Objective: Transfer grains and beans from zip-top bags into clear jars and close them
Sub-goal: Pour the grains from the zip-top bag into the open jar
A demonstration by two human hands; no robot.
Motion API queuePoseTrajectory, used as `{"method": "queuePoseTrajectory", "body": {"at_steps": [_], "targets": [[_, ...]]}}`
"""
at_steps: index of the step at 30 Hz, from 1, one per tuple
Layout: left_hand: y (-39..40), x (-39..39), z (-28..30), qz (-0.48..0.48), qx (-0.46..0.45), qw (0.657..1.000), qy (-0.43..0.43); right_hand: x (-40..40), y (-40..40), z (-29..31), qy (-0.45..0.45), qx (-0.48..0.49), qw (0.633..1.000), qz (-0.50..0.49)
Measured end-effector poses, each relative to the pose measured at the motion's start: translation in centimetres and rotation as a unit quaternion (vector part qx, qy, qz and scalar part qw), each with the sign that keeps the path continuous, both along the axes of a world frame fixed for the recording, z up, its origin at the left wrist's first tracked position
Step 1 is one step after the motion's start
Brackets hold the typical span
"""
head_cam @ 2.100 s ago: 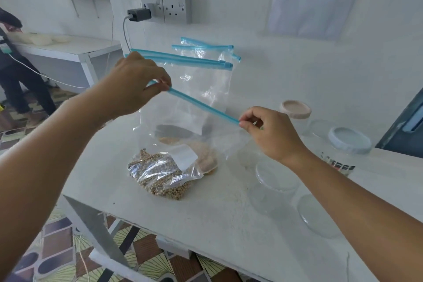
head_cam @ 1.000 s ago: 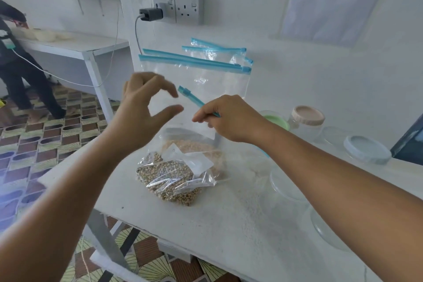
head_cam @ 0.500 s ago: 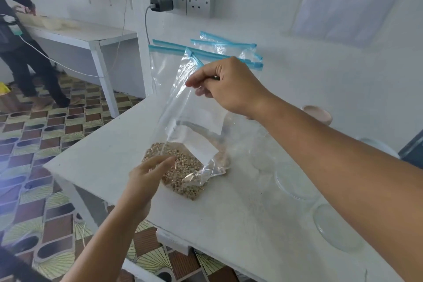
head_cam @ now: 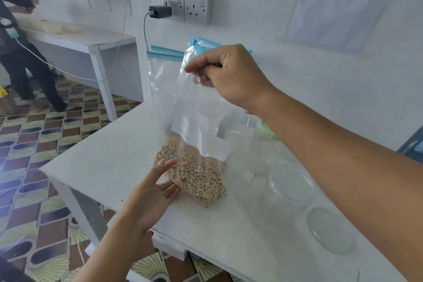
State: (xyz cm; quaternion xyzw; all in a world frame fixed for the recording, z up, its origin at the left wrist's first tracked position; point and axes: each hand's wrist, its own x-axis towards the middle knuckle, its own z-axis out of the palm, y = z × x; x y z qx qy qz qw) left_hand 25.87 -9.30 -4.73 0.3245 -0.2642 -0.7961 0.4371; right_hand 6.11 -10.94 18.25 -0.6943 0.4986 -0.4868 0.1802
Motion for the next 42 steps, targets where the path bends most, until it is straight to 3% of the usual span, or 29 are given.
{"method": "queuePoseTrajectory", "body": {"at_steps": [5,9,13,18,24,33,42], "targets": [[-0.5,-2.5,1.0,0.042,0.024,0.999,-0.011,-1.2,1.1,0.0,-0.006,0.004,1.0,-0.011],[-0.7,-3.1,1.1,0.042,0.016,0.998,0.042,-2.7,2.2,0.7,-0.017,-0.008,1.0,-0.025],[-0.5,-2.7,0.6,0.012,-0.046,0.999,-0.002,-3.9,3.2,0.8,-0.025,-0.007,0.999,-0.037],[-0.7,-2.6,0.5,0.093,-0.104,0.99,-0.033,-6.2,5.0,0.9,-0.024,-0.009,0.998,-0.049],[-1.0,-3.4,3.8,0.182,-0.135,0.972,-0.055,-10.0,7.4,1.0,-0.097,0.019,0.993,-0.058],[-2.5,-4.3,8.8,0.217,-0.207,0.95,-0.084,-13.8,9.6,-1.4,-0.214,0.013,0.975,-0.065],[-4.9,-1.7,12.1,0.237,-0.255,0.927,-0.138,-14.1,8.7,-3.6,-0.267,0.001,0.963,-0.041]]}}
